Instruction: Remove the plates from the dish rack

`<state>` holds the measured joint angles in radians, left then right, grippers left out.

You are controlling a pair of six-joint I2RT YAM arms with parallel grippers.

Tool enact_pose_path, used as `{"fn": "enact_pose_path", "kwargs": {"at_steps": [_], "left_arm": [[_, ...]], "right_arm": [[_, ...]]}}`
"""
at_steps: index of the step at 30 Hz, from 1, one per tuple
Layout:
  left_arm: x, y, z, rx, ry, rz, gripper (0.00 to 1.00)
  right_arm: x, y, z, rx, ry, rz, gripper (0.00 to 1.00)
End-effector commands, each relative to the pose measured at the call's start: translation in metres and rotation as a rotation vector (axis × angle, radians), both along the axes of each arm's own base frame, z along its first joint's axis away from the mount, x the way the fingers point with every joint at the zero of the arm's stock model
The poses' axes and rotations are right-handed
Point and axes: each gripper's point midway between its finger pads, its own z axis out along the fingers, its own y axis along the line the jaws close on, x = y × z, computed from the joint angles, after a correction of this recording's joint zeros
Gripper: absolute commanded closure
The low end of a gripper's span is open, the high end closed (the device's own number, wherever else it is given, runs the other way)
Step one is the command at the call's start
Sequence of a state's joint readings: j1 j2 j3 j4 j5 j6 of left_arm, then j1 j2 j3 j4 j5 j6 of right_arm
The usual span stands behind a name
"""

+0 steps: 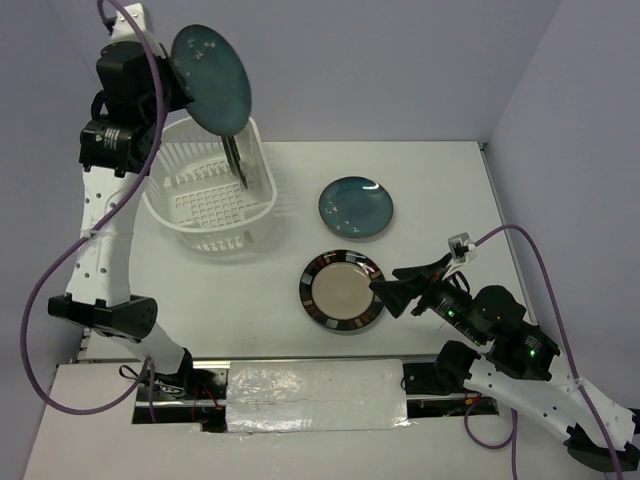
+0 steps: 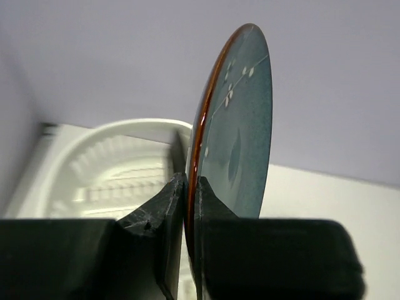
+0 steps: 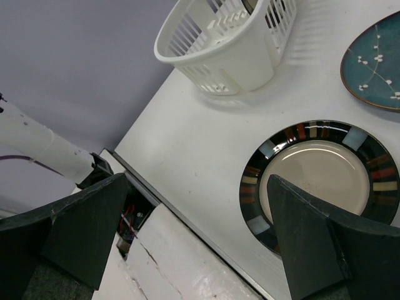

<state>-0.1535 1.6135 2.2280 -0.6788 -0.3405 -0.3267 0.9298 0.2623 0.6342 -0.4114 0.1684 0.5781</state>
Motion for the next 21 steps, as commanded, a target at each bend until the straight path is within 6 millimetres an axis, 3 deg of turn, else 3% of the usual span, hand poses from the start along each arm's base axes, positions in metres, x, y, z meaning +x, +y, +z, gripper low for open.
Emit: {"fn": "enact_pose_path", "kwargs": {"at_steps": [1, 3, 6, 9, 12, 18, 21], "left_arm": [[0.012, -0.092, 0.035, -0.156, -0.159, -0.363, 1.0], [0.015, -0.121, 0.021, -0.151, -0.129, -0.436, 1.0], [0.022, -0.185, -0.017, -0.171, -0.052, -0.614, 1.0], [0.028, -0.218, -0.043, -0.163, -0.012, -0.681, 1.0], [0.037, -0.257, -0.086, -0.173, 0.066, -0.787, 1.0], [0.054, -0.285, -0.147, -0.196, 0.162, -0.847, 1.0], [0.059, -0.296, -0.165, -0.198, 0.193, -0.86, 1.0]], "right_arm": [[0.0, -0.001, 0.015, 0.021, -0.036, -0.002, 0.0], [0.0, -0.001, 0.016, 0.023, -0.036, -0.002, 0.0], [-0.002, -0.002, 0.017, 0.028, -0.038, 0.001, 0.0], [-0.002, -0.007, 0.021, 0.043, -0.048, -0.013, 0.0], [-0.003, -0.009, 0.022, 0.051, -0.051, -0.014, 0.0], [-0.006, -0.006, 0.022, 0.048, -0.048, 0.006, 0.0], [-0.006, -0.006, 0.022, 0.051, -0.049, 0.009, 0.0]]}}
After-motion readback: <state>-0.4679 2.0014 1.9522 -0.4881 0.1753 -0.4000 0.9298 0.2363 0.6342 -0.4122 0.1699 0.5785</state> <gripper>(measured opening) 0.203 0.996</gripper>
